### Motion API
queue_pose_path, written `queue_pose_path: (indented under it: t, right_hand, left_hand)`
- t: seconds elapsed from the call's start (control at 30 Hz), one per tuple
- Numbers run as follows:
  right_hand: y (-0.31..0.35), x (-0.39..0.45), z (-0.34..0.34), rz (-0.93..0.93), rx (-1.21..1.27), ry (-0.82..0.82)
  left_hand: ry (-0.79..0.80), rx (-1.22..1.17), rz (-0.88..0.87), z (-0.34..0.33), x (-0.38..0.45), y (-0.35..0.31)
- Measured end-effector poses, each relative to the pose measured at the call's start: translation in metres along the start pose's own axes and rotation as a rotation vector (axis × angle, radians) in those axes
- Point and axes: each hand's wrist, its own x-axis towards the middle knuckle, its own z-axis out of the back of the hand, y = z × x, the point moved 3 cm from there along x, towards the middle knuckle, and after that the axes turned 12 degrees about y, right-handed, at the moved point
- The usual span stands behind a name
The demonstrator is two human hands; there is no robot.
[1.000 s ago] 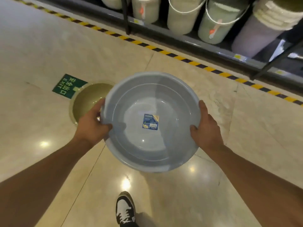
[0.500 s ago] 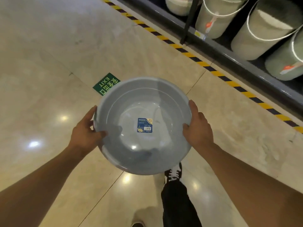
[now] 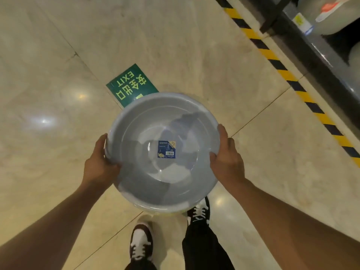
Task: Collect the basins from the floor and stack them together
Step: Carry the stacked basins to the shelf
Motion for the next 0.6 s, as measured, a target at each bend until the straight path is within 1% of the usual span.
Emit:
queue_pose_path:
  t: [0.17, 0.4, 0.5, 0.6]
  right_hand:
    - [-0.008, 0.019, -0.026, -0.039, 0.008, 0.055]
    - [-0.03, 0.01, -0.065, -0.112, -0.073, 0.119]
    - [-0.033, 0.009, -0.076, -0.123, -0.089, 0.111]
    - [-0.036, 0.01, -0.082, -0.143, -0.124, 0.078]
  left_hand:
    - [0.016, 0.052, 0.056, -0.018, 0.018, 0.025]
    - [0.06, 0.117, 0.121, -0.042, 0.012, 0.059]
    - [0.071, 0.169, 0.086, -0.047, 0.012, 0.063]
    - [0.054, 0.272, -0.004, -0.048, 0.014, 0.062]
